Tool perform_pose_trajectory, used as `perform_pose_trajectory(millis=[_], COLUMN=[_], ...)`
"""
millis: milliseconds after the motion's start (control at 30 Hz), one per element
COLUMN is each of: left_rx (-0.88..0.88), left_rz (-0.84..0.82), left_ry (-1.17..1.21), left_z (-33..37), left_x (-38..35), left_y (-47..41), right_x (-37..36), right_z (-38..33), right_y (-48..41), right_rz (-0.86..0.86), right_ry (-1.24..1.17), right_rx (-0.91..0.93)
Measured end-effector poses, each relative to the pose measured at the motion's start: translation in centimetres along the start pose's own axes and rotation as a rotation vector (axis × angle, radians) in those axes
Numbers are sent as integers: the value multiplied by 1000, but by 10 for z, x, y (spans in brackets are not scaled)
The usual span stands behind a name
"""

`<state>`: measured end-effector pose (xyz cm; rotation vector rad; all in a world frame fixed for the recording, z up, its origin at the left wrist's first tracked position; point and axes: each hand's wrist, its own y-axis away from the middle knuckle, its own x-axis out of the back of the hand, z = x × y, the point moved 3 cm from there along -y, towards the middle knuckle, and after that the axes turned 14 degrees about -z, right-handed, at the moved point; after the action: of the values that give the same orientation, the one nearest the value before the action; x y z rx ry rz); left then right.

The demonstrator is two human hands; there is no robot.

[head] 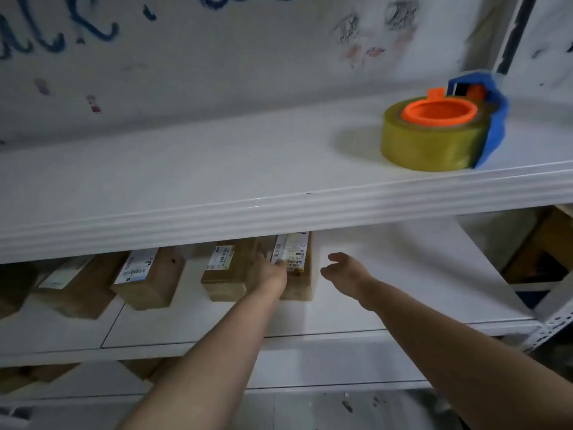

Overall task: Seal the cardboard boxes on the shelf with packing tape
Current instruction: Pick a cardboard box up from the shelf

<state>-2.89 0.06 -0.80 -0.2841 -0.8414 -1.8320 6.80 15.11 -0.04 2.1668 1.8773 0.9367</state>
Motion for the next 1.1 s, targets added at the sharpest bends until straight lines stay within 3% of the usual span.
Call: perform_pose_trajectory(millis=[100,233,333,533,733,933,1100], left_rx=[-7,-4,-16,-66,-118,-13,53], left_rz=[-88,-235,-231,-231,-289,-361,-362], left_ry=[-125,-11,7,-96,-136,-23,5], left_z=[1,-7,-12,-24,-34,-39,-38], left_x=[1,-7,-7,6,4,-3,-8], left_y=[8,20,28,29,35,37,35], right_x=[-7,-14,-13,-30,-40,-8,11], right_z=[4,5,8,22,29,36,21], right_y=[1,7,7,26,46,33,14], right_rz=[-62,-76,-36,-154,-138,194,166], right_ry=[-73,-192,-167,-188,-189,-136,-143], right_rx=[-14,3,-14,-64,-107,-149,-42])
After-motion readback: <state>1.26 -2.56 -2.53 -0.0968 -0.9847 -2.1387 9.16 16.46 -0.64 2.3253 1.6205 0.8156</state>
